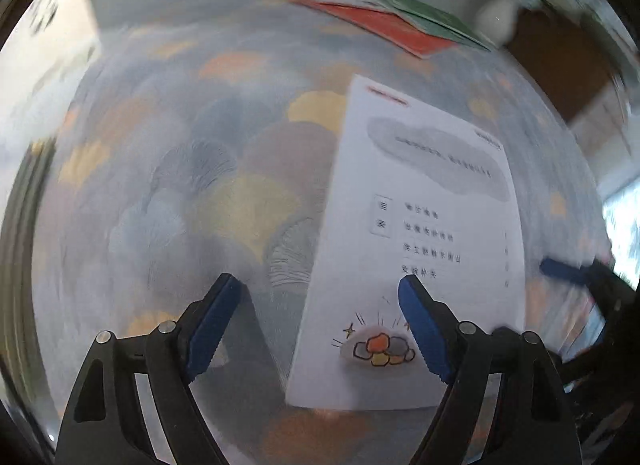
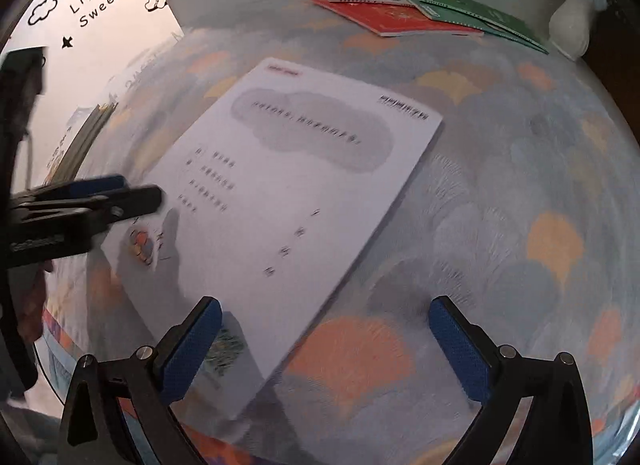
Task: Organize books
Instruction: 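Pull the white booklet off the pile across the bed with the right gripper, then grasp the white booklet with the left gripper while the right gripper holds it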
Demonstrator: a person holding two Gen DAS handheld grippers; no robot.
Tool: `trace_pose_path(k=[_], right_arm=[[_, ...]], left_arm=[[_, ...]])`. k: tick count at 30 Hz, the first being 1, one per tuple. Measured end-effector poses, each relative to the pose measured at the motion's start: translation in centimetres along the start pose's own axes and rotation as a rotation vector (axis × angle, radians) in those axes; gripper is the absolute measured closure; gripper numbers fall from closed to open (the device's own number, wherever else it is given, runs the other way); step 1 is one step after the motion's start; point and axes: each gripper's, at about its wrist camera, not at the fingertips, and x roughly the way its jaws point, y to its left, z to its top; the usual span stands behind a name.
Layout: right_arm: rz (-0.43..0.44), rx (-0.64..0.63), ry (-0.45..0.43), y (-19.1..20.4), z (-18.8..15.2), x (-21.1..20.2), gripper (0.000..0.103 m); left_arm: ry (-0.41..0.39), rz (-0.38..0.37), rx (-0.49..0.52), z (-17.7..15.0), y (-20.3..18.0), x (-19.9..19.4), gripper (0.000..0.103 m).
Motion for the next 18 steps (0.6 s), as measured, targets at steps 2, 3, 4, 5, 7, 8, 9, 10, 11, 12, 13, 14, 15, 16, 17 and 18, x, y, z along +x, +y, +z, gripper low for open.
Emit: trace_pose_path(k=[2,3,4,5,7,8,9,10,11,12,13,14,15,16,17,18], right_arm=[[-0.031,0.031,-0.052,0.4,-0.2,0.4,0.000],[-0.043,0.064,-0.089,0.4,-0.4,0.4,0.000],[-0.058,0.101,-0.120,0.4,-0.5,0.4,0.000],[-0.056,0.118,-0.134,0.5,-0.6,0.4,0.000],[-0.031,0.142,-0.156,0.5,-0.6,0.1,0.000],[-0.021,0.141,-0.160,0.6,-0.7,0.1,0.000],[-0.011,0.130,-0.158,0.7,-0.8,0.0,0.000],[0.004,0.116,-0.153,0.7,-0.9,0.0,0.000],[0.033,0.109,-0.149,0.6,-1.0,-0.2,0.000],[0.076,0.107,-0.148,0.9,-0.8,-0.1,0.000],[0.151,0.112,-0.149,0.9,-0.9,-0.2,0.000],[0.215,0.128,-0.148,0.9,-1.0,-0.3,0.000],[0.251,0.150,-0.151,0.4,-1.1,-0.5,0.000],[0.283,0.175,-0.159,0.2,-1.4,-0.6,0.000],[0.318,0.211,-0.171,-0.2,-1.5,-0.7,0.000],[0.342,0.245,-0.178,-0.7,-1.5,-0.6,0.000]], left_arm=[[-0.013,-0.034,0.057,-1.0,-0.7,-0.4,0.022],[-0.002,-0.048,0.078,-1.1,-0.9,-0.5,0.025],[0.002,-0.055,0.066,-1.2,-0.7,-0.7,0.027],[0.004,-0.076,0.052,-1.2,-0.5,-0.9,0.027],[0.004,-0.093,0.045,-1.2,-0.3,-0.9,0.027],[0.007,-0.092,0.052,-1.4,-0.4,-1.0,0.027],[0.009,-0.091,0.059,-1.6,-0.5,-1.0,0.027],[0.008,-0.093,0.069,-1.9,-0.7,-1.0,0.027],[0.007,-0.105,0.072,-2.1,-0.9,-1.0,0.027],[0.005,-0.116,0.067,-2.4,-1.0,-1.0,0.027],[0.005,-0.127,0.056,-2.6,-1.0,-1.1,0.027],[0.010,-0.153,0.034,-2.7,-0.8,-1.2,0.027],[0.022,-0.192,0.004,-2.8,-0.5,-1.3,0.027],[0.041,-0.236,-0.031,-2.8,-0.2,-1.4,0.025],[0.057,-0.265,-0.054,-3.0,0.1,-1.4,0.025],[0.063,-0.278,-0.059,-3.2,0.2,-1.5,0.025]])
